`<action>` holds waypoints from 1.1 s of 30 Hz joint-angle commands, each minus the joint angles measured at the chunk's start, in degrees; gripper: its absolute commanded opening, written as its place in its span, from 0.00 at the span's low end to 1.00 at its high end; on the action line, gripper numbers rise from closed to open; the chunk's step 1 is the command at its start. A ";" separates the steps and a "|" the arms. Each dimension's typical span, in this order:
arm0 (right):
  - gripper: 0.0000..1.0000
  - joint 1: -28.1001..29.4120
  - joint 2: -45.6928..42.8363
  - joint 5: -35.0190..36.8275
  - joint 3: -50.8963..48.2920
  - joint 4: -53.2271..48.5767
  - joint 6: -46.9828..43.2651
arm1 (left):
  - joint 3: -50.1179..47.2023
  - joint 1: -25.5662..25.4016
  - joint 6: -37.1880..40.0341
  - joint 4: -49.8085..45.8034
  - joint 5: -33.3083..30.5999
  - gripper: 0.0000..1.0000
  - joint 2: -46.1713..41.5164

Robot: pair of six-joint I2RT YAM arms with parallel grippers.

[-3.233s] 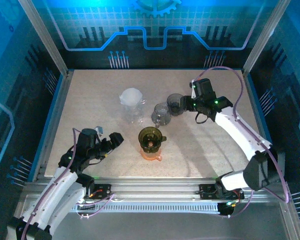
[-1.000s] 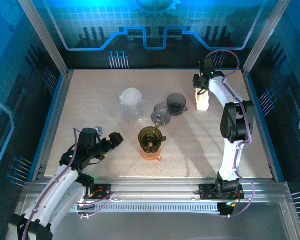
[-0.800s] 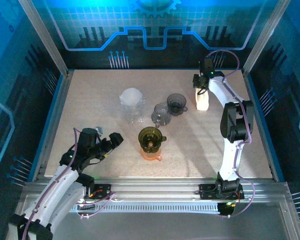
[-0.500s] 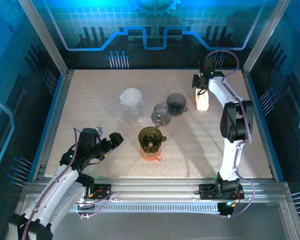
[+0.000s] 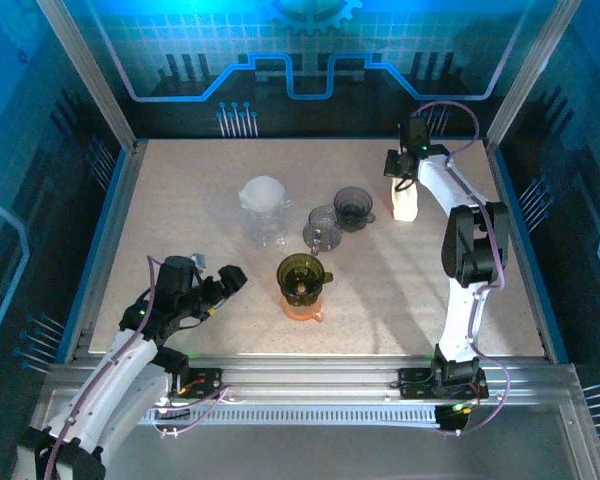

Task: Place the coffee filter in the dripper

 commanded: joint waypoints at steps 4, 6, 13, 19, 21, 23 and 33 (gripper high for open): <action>0.00 -0.79 -6.23 1.05 -3.10 2.33 1.58 | -0.51 0.61 0.84 0.87 0.94 0.99 -0.21; 0.00 -0.68 -7.35 1.18 -4.25 2.67 1.74 | -0.56 0.61 0.87 0.91 0.98 0.99 -0.18; 0.00 -0.44 -11.87 1.86 -8.13 4.07 2.27 | -0.53 0.61 0.82 1.02 1.24 0.99 -0.30; 0.00 0.05 -18.48 2.73 -14.10 7.22 2.97 | -0.53 0.61 0.82 1.13 1.20 0.99 -0.61; 0.00 0.20 -20.38 3.09 -15.83 7.82 3.13 | -0.55 0.61 0.82 1.14 1.38 0.99 -0.61; 0.00 0.49 -22.84 3.29 -17.71 8.51 3.42 | -0.44 0.65 0.78 1.14 1.46 0.99 -0.65; 0.00 3.17 -35.58 3.32 -25.72 9.29 4.00 | -0.40 0.73 0.91 0.87 1.73 0.99 -1.52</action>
